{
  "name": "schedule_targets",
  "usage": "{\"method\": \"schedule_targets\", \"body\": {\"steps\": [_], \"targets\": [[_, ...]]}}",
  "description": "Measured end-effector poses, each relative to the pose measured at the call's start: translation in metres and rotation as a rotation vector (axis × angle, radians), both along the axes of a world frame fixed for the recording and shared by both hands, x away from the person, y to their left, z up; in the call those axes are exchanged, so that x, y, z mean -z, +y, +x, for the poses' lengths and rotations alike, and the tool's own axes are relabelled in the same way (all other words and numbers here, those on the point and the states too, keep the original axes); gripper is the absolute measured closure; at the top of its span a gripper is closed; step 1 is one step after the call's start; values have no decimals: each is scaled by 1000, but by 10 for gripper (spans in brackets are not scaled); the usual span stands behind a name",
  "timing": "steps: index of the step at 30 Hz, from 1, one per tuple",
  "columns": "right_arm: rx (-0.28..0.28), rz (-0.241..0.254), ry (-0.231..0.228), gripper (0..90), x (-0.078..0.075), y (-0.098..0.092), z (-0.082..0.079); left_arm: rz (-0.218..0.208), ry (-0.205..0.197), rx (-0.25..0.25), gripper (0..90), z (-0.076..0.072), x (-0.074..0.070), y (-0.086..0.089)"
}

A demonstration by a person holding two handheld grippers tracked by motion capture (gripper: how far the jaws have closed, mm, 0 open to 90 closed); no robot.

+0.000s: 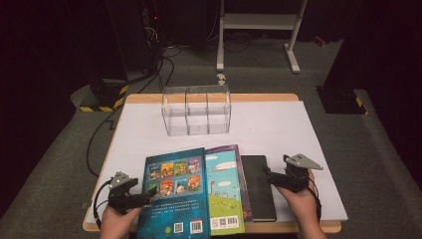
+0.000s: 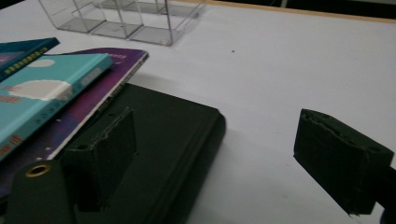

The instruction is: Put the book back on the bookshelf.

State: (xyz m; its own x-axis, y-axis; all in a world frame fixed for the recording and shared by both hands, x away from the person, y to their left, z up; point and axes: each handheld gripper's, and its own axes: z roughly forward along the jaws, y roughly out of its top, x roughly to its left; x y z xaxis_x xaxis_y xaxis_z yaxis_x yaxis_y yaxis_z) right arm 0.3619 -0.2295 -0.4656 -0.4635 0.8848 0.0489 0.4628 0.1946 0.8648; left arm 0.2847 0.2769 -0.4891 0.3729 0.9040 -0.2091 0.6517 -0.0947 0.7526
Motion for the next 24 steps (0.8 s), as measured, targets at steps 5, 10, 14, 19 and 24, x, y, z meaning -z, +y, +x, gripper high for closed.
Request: {"method": "schedule_targets", "body": {"steps": [5,10,14,19,24], "targets": [[-61,23,16,131,-3,20,1,16,35,36,137,-8,4,-9],[-97,26,15,154,-3,36,-1,16,58,4,149,-10,7,-11],[-108,27,15,156,-4,41,-1,-12,71,7,153,-10,9,-7],[-129,19,13,170,-6,47,-3,-27,65,8,160,-11,11,-6],[-136,22,3,177,-8,51,-7,-18,54,5,178,-11,11,-6]]}}
